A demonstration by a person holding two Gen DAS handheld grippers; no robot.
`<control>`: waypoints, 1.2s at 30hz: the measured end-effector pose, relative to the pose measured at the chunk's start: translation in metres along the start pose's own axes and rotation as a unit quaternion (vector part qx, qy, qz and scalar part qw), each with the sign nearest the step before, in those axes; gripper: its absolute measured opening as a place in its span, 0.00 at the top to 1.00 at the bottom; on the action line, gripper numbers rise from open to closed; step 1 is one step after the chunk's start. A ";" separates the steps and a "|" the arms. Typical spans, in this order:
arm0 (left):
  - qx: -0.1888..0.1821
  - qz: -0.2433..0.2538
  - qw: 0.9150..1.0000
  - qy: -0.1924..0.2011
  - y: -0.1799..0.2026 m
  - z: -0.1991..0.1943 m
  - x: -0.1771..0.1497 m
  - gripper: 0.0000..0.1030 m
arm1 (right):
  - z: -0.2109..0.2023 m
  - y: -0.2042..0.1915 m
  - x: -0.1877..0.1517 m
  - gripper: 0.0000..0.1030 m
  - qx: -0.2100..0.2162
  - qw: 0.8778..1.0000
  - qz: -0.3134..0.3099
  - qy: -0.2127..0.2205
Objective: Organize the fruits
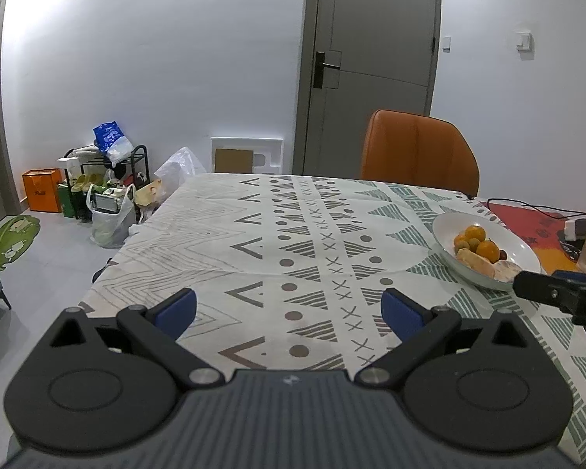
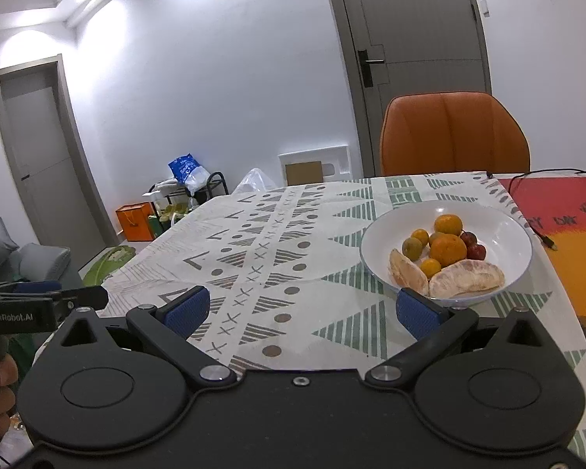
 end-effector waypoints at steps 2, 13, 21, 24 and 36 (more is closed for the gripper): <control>0.001 0.001 1.000 -0.001 0.000 -0.001 0.001 0.03 | -0.001 0.001 -0.001 0.00 0.000 1.000 0.001 -0.001; 0.001 -0.001 1.000 -0.005 -0.002 -0.002 0.000 0.03 | 0.000 -0.005 -0.004 0.00 0.004 1.000 -0.007 -0.005; 0.001 -0.001 1.000 -0.006 -0.003 -0.002 0.000 0.03 | 0.000 -0.004 -0.004 0.00 0.003 1.000 -0.008 -0.005; 0.002 -0.001 1.000 -0.007 -0.003 -0.001 0.000 0.03 | 0.000 -0.005 -0.004 0.00 0.003 1.000 -0.008 -0.005; 0.001 -0.001 1.000 -0.009 -0.003 0.000 -0.002 0.03 | 0.001 -0.004 -0.004 0.00 0.002 1.000 -0.006 -0.005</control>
Point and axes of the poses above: each gripper's, at about its wrist camera, not at the fingertips, and z roughly the way its jaws point, y to its right, x to its top, the point moved 5 cm from there along z, roughly the way its jaws point, and after that the axes turned 4 degrees about -y, right-handed, at the moved point
